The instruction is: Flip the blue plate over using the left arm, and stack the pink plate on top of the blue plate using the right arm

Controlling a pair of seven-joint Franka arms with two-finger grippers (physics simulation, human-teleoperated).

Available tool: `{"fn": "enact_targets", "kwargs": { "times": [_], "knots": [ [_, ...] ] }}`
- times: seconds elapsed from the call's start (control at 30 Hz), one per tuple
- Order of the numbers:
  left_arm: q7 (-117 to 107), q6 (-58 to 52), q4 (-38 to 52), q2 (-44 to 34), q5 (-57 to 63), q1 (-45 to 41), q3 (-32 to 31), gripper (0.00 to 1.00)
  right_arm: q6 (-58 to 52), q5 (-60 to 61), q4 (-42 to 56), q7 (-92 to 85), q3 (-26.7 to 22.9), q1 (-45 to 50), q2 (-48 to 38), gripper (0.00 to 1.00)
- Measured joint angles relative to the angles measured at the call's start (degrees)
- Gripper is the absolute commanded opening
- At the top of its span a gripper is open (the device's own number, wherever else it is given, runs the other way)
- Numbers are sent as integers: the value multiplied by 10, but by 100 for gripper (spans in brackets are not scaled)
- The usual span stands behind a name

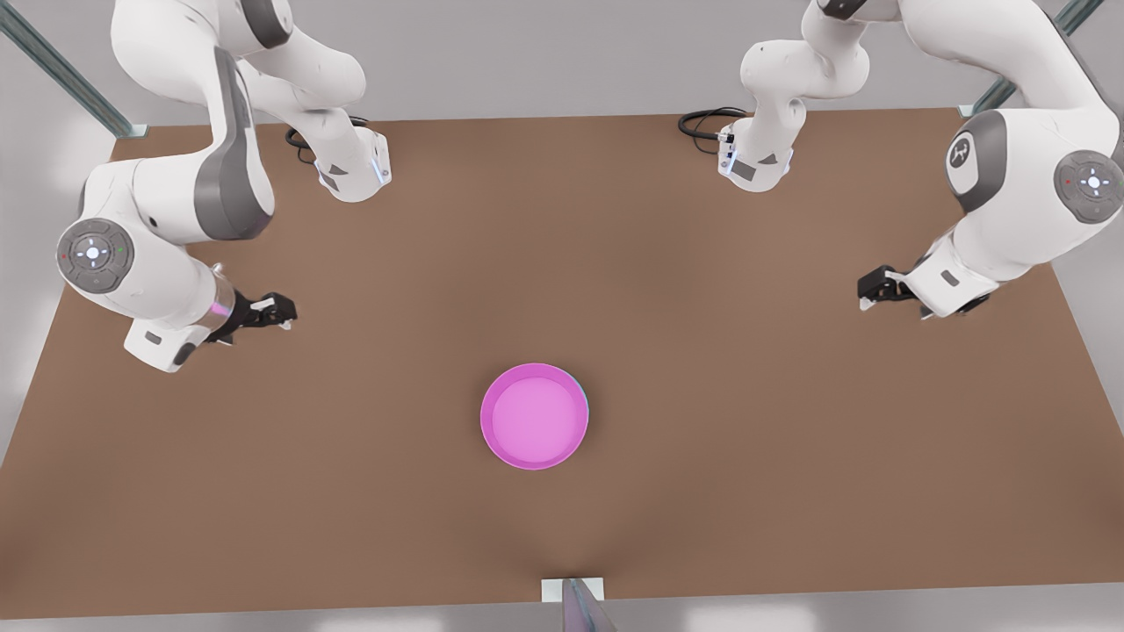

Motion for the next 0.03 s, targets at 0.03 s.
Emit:
{"fn": "enact_targets", "kwargs": {
  "times": [0.03],
  "knots": [
    [-2,0,-1,1,0,0,0,100,0,0,0,0,-2,-1,0,100]
  ]
}}
